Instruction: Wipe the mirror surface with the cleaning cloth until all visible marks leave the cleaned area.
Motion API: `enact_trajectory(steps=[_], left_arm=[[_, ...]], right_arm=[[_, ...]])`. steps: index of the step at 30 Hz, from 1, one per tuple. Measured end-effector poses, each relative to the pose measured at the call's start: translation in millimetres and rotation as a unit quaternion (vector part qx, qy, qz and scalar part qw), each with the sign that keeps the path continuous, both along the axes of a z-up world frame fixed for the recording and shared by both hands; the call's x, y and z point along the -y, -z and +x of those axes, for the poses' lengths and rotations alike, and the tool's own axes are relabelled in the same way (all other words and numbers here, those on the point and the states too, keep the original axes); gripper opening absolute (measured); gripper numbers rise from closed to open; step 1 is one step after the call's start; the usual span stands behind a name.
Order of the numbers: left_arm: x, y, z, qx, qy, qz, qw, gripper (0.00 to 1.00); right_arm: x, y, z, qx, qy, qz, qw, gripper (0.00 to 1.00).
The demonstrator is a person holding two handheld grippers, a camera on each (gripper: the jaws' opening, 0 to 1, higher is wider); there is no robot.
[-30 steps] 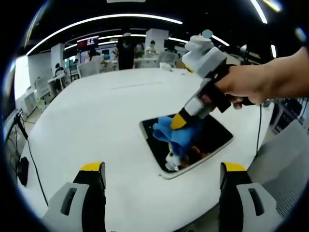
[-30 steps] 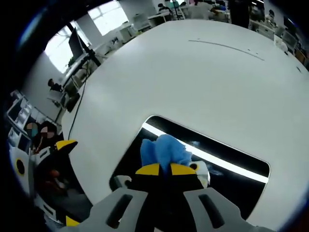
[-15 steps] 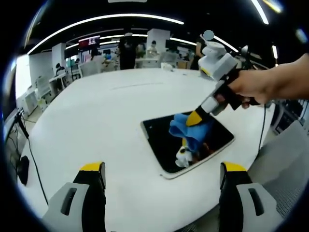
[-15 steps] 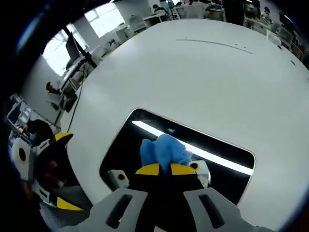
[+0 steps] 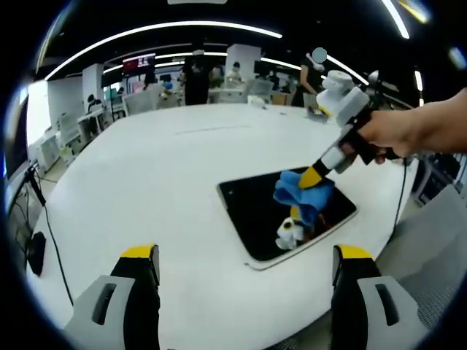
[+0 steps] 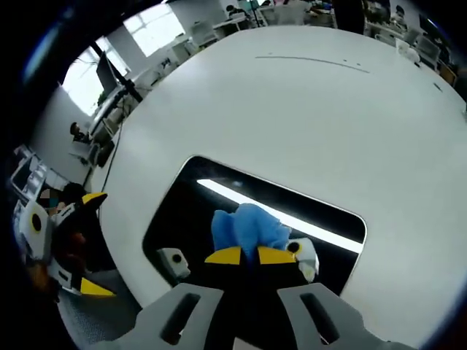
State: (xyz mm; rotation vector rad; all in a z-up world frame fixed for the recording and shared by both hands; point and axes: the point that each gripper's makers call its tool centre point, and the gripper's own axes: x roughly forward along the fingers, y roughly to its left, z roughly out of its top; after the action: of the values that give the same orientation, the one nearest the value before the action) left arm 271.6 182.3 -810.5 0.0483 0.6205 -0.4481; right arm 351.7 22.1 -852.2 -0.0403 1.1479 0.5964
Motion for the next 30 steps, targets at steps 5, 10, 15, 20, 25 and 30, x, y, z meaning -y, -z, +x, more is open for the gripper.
enact_trajectory(steps=[5, 10, 15, 20, 25, 30], left_arm=[[-0.2, 0.3, -0.5, -0.002, -0.002, 0.000, 1.0000, 0.99], [-0.5, 1.1, 0.0, -0.002, -0.004, 0.001, 1.0000, 0.98], [-0.7, 1.8, -0.4, -0.004, -0.004, 0.003, 1.0000, 0.98], [-4.4, 0.6, 1.0, 0.000, -0.015, 0.003, 0.9999, 0.99], [-4.6, -6.8, 4.2, 0.021, -0.016, 0.005, 0.9997, 0.99], [-1.4, -3.9, 2.9, 0.016, -0.005, 0.013, 0.9998, 0.99]], right_arm=[[13.9, -3.8, -6.4, -0.002, 0.005, 0.001, 1.0000, 0.00], [24.6, -3.6, -7.2, -0.003, 0.007, 0.000, 1.0000, 0.00], [36.9, -1.5, -5.1, -0.008, 0.015, 0.002, 0.9998, 0.00], [51.2, -0.8, -7.2, -0.013, 0.032, 0.007, 0.9994, 0.00], [60.4, 1.5, -5.0, -0.010, 0.035, -0.002, 0.9993, 0.00], [70.5, 1.8, -6.0, -0.016, 0.051, 0.003, 0.9985, 0.00]])
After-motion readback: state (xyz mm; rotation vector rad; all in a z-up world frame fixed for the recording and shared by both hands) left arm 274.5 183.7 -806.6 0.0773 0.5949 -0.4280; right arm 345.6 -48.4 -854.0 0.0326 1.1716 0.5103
